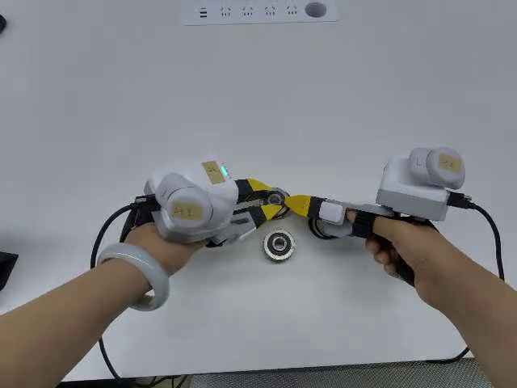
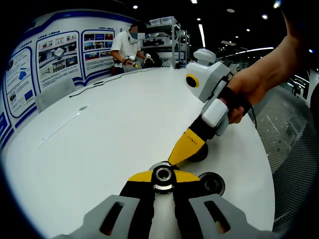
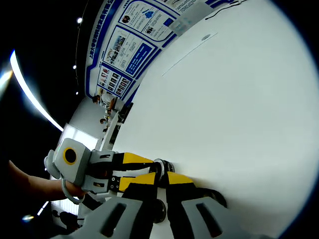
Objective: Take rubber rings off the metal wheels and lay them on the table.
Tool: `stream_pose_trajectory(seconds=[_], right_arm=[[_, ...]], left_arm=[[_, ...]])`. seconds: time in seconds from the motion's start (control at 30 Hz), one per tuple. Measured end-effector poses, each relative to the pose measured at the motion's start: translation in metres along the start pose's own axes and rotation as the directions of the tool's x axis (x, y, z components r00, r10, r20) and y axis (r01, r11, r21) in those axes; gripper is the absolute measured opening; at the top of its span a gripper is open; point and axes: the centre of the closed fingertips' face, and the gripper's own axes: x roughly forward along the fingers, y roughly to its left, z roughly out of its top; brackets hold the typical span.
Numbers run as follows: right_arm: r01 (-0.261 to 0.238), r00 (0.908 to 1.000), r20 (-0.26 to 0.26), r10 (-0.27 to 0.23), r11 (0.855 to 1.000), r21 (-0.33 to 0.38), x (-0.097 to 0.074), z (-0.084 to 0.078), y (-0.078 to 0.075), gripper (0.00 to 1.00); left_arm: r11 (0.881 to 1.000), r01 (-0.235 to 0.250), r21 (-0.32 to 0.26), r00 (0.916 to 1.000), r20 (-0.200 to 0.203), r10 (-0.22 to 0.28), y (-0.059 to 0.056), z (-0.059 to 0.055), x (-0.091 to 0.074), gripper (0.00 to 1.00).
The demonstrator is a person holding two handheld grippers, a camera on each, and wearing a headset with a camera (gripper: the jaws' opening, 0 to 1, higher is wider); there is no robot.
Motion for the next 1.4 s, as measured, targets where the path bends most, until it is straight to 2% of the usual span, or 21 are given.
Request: stream_pose_trajectory(seconds=[0.33,1.4], right_arm=[[0.01,1.0,0.001,-0.01,1.0,-0.023,-0.0009,0.001,-0.0021,0.02],[-0.005,1.0,-0.003,0.005,0.999,-0.049,0.0004,0.0033,0.006,0.02]], left_arm=[[1.0,0.001,0.0,1.0,-0.001,-0.001,0.0004,-0.0007,0.0001,0.14],[1.0,0.001,0.0,1.0,-0.003,-0.001,0.0005,-0.001,0.0004,0.14]])
